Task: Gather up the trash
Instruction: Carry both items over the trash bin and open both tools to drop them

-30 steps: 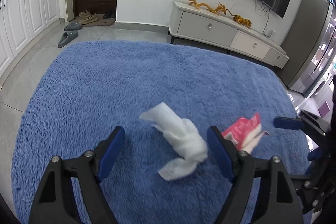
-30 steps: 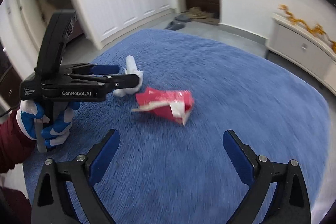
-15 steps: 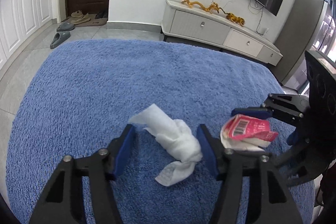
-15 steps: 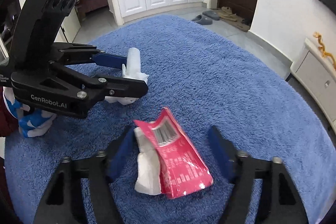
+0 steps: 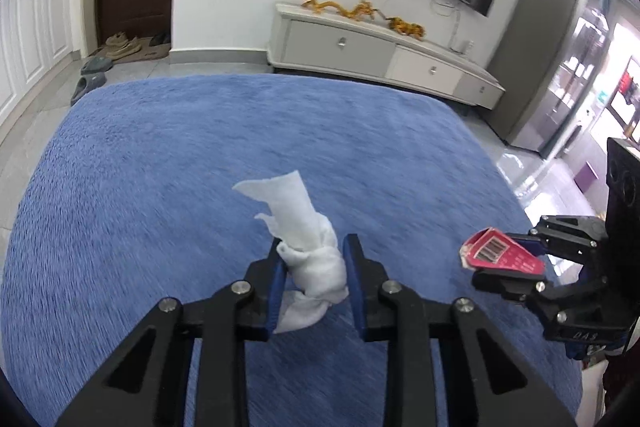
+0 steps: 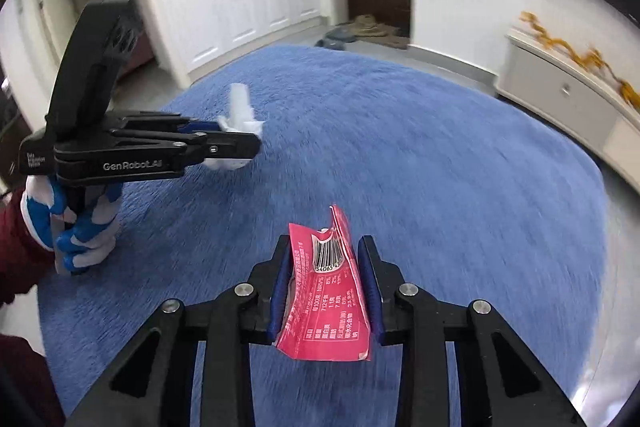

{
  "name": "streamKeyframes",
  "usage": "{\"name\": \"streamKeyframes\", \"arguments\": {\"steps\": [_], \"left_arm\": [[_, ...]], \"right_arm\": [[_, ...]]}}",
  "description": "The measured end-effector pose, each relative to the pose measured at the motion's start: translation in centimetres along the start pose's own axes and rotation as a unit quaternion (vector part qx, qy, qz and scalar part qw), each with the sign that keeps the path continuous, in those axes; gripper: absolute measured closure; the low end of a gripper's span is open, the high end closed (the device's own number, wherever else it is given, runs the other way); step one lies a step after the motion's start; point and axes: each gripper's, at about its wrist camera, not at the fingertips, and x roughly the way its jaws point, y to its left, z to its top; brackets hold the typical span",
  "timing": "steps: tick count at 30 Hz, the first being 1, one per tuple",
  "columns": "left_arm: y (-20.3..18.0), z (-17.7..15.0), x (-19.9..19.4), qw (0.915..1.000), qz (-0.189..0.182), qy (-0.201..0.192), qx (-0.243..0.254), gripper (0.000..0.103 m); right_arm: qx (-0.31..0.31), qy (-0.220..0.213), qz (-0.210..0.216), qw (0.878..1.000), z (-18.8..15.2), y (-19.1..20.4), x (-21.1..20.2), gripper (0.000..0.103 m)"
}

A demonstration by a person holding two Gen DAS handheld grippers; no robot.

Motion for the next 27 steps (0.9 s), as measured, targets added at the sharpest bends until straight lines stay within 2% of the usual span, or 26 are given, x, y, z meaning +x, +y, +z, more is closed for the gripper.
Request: {"name": "streamKeyframes", "arguments": {"steps": [5, 11, 15, 21, 27], "left_arm": [[-5.6, -2.5, -2.9, 0.9984, -0.018, -0.002, 0.054, 0.077], [-12.7, -5.4, -6.1, 0.9924, -0.033, -0.01, 0.118, 0.077], [-17.4, -6.6, -8.4, 0.9864, -0.037, -0.03, 0.158, 0.077], [-24.5, -7.8, -10.1, 0.9731, -0.056, -0.05, 0.218, 0.077], [-31.0, -9.1, -9.0, 0.9583, -0.078, -0.041, 0.272, 0.077]], "right_arm": [[0.081, -0.036, -0.022, 0.996, -5.0, -0.2, -5.7, 0.071], [0.169, -0.084, -0.068, 0.98, -11.3, -0.5, -13.2, 0.071], [0.212, -0.116, -0.11, 0.964, -15.2, -0.7, -18.6, 0.071], [0.262, -0.145, -0.167, 0.939, -20.2, -1.4, -24.1, 0.07], [0.322, -0.157, -0.204, 0.911, -24.9, -3.2, -26.7, 0.07]]}}
